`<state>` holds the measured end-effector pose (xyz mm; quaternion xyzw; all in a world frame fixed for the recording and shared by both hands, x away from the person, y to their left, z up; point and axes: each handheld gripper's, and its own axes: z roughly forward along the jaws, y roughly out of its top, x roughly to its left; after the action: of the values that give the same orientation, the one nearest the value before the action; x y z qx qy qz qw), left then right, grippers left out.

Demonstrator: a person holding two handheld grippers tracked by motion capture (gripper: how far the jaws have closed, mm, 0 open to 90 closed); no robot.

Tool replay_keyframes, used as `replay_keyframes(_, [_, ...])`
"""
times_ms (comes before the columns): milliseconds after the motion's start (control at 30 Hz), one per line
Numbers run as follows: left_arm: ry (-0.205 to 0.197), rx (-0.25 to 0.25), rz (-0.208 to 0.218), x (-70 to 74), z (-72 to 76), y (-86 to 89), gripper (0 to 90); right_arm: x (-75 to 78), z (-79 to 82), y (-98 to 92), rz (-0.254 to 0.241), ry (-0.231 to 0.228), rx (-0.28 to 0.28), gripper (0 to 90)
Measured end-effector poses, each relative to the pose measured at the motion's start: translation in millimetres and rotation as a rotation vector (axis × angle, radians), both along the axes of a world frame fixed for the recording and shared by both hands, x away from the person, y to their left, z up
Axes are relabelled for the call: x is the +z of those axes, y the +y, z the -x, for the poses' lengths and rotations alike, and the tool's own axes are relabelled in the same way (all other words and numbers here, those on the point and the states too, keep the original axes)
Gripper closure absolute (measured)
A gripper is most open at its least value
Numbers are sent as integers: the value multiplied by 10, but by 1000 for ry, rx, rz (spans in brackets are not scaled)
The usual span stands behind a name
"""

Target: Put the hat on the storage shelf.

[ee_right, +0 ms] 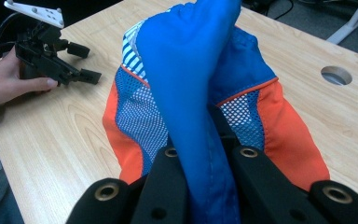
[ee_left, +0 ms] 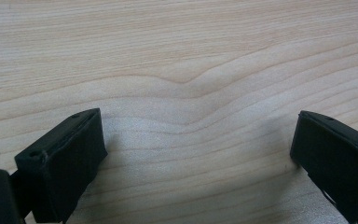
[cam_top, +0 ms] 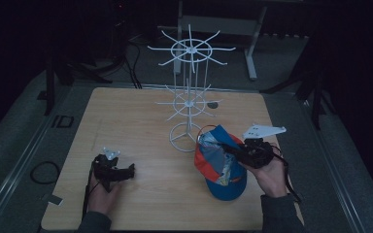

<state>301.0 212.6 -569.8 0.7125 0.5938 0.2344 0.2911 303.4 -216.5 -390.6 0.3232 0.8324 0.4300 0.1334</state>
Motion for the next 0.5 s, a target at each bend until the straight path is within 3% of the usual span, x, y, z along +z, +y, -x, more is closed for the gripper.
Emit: replay_keyframes(500, [2, -2, 0, 1, 0, -1, 35, 175, 54, -54, -16, -57, -13, 884])
